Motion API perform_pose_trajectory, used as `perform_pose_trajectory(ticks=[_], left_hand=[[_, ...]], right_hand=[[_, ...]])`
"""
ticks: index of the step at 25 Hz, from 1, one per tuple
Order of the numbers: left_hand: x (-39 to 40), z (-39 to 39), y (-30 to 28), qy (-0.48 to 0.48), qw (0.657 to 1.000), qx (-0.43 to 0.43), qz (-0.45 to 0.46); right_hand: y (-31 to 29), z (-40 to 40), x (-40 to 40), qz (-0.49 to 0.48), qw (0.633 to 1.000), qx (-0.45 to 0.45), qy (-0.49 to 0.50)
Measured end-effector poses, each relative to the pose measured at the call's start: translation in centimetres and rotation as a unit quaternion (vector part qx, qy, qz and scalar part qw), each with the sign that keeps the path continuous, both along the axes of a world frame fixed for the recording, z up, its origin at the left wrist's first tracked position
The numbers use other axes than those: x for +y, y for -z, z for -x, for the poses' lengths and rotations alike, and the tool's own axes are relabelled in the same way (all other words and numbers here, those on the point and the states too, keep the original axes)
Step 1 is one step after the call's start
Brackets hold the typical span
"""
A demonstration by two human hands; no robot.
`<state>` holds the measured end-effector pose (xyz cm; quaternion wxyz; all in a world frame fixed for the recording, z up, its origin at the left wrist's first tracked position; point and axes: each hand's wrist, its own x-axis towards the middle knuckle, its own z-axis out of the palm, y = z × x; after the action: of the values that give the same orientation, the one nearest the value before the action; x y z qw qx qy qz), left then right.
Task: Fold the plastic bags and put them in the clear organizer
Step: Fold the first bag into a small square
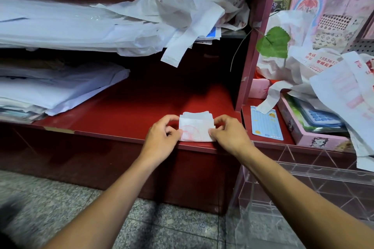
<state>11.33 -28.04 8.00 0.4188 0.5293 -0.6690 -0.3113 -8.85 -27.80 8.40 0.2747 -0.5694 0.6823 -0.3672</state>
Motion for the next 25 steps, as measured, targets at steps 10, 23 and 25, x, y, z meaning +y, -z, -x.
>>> perform_pose_trajectory(ticks=[10, 23, 25], left_hand=[[-0.4, -0.5, 0.7, 0.115, 0.953, -0.27, 0.08], [-0.7, -0.9, 1.6, 0.161, 0.946, -0.254, 0.124], [-1.0, -1.1, 1.9, 0.144, 0.955, -0.222, 0.132]], right_hand=[[0.3, 0.3, 1.2, 0.064, 0.967, 0.206, -0.138], [0.0, 1.2, 2.5, 0.091, 0.926, 0.31, -0.196], [-0.2, 1.9, 2.2, 0.094, 0.941, 0.249, -0.208]])
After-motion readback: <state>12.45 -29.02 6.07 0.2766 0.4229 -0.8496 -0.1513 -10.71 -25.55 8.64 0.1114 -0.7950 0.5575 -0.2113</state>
